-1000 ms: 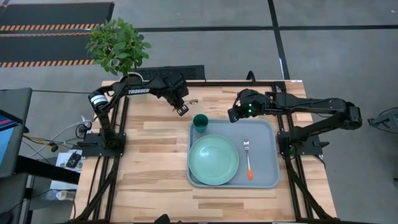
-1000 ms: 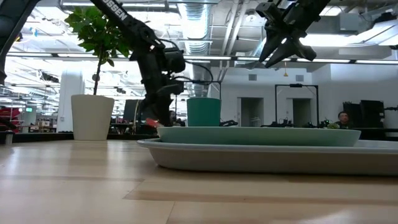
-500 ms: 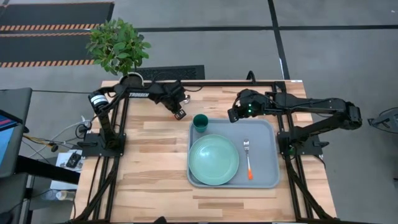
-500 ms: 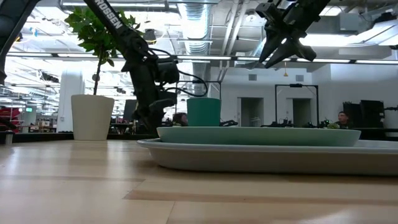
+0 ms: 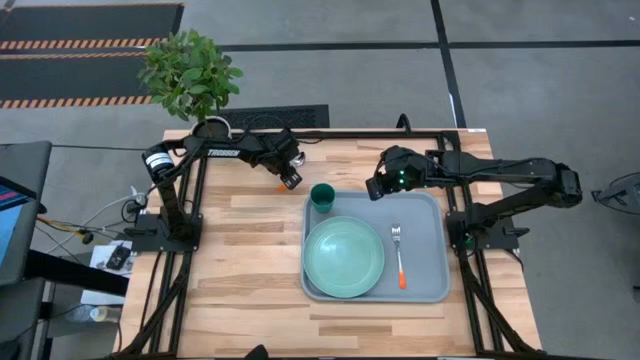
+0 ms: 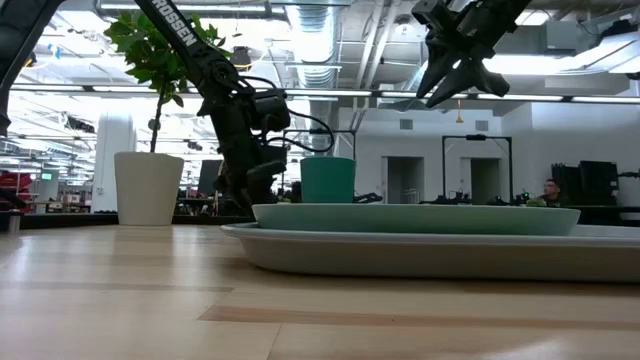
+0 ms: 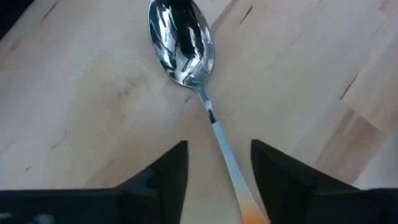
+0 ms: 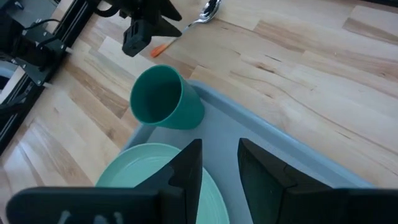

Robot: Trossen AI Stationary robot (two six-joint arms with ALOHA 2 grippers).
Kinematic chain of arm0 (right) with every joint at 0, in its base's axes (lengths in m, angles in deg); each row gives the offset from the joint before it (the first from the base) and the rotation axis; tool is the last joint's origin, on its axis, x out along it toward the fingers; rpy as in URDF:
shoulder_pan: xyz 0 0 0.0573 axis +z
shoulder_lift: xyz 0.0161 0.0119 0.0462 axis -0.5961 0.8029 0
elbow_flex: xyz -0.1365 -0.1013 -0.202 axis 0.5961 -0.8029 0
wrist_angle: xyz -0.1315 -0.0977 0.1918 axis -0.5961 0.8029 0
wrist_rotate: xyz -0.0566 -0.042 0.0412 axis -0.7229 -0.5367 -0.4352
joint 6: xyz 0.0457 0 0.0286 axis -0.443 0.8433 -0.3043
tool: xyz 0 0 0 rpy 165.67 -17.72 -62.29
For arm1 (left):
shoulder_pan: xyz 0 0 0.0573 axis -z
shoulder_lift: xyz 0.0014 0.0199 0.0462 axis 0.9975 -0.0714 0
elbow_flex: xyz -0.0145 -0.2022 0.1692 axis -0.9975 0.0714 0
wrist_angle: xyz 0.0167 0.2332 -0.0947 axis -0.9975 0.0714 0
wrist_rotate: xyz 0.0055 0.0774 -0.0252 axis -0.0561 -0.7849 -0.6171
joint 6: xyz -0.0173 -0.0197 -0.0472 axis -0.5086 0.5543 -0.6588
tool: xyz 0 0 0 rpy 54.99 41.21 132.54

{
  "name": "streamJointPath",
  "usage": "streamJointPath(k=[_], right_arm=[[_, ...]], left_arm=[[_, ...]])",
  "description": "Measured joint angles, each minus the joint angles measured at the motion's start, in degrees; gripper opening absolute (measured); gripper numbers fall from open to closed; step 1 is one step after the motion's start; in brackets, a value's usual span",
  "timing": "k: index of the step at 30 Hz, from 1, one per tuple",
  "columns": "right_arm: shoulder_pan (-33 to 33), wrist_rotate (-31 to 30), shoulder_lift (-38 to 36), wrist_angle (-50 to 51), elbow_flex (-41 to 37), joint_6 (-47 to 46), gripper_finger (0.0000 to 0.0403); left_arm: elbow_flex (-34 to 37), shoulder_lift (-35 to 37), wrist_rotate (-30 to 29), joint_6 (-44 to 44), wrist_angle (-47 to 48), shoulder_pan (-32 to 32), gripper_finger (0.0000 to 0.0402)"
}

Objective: Pick and place plate/cup/fork/spoon on tray
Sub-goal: Put the orange spoon on the blue tray to the right of the orange fork

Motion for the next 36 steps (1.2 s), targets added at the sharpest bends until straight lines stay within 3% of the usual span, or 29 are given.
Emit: streamJointPath(k=[4,7,15,24,36], right_arm=[[0.0,0.0,0.0,0.1,0.0,0.1,0.0129],[-0.1,0.0,0.0,0.4,0.0,0.1,0.0129],[0.0,0.0,0.0,0.7,0.0,0.1,0.0129],[-0.1,0.0,0.0,0.8,0.0,0.4,0.0129],[-1.3,0.0,0.0,0.6,0.0,0.6,0.0129]], left_arm=[[-0.1,-2.5,0.2,-0.2,-0.9,0.9,0.0181],[-0.4,-4.8,-1.0,-1.3,-0.6,2.1,0.0164],[-0.3,-4.8,-1.6,-4.9,-1.1,3.4,0.0013],[0.0,-2.5,-1.6,-6.0,0.2,3.3,0.0002],[0.1,9.6,-1.5,-9.4,4.2,5.3,0.0000]])
